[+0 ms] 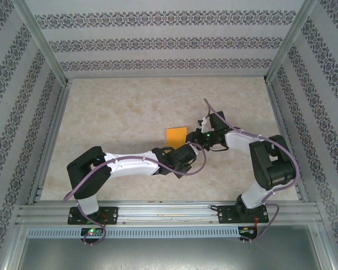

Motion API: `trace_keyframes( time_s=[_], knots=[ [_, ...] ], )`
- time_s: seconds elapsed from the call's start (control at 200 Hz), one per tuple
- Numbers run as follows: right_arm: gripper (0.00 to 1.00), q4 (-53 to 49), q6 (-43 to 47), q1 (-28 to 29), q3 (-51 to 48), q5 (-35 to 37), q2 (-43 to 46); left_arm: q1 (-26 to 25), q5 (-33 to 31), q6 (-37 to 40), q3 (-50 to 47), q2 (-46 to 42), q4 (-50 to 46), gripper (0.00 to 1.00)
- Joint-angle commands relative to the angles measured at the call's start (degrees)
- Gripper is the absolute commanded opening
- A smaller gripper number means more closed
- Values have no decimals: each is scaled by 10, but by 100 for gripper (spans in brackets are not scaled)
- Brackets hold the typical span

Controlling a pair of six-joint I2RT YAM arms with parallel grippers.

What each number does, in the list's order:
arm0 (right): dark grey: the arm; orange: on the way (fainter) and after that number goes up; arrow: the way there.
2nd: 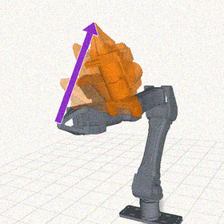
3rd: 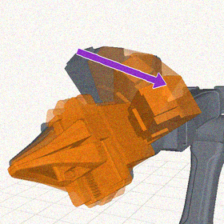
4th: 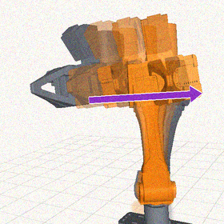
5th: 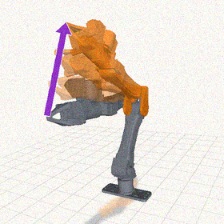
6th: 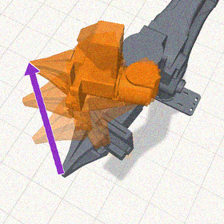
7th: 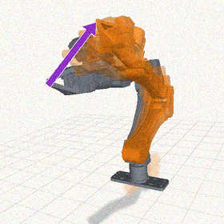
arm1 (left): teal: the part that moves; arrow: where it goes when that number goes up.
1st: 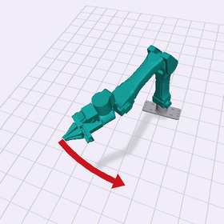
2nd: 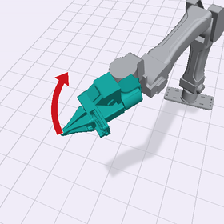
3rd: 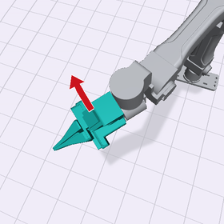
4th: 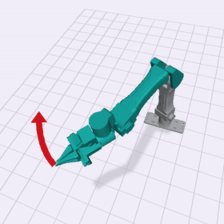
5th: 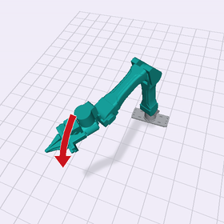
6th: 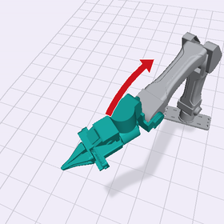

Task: Fold a paper plane with a square sheet of paper (fold left side to right side)
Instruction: Fold the triangle a second time at the center of the table.

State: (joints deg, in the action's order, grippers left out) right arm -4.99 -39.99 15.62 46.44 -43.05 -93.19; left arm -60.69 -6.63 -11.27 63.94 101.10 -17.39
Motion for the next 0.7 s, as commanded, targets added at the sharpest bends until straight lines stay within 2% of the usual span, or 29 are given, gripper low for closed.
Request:
trace_keyframes(
  time_s=[0.0,0.18,0.265,0.365,0.455,0.699],
  knots=[
    [33,-17,30,-19,-3,35,50,29,65,-50,-26,-36,42,0],
    [34,-39,66,-35,-53,59,117,84,180,-123,-76,-59,110,0],
    [25,-27,64,-30,-90,47,142,112,232,-164,-109,-65,162,0],
    [10,-13,58,-7,-124,39,162,137,275,-206,-136,-68,213,0],
    [0,1,45,23,-151,53,175,148,286,-224,-147,-66,234,0],
    [0,70,-17,102,-198,105,163,161,286,-252,-149,-54,239,0]
  ],
)
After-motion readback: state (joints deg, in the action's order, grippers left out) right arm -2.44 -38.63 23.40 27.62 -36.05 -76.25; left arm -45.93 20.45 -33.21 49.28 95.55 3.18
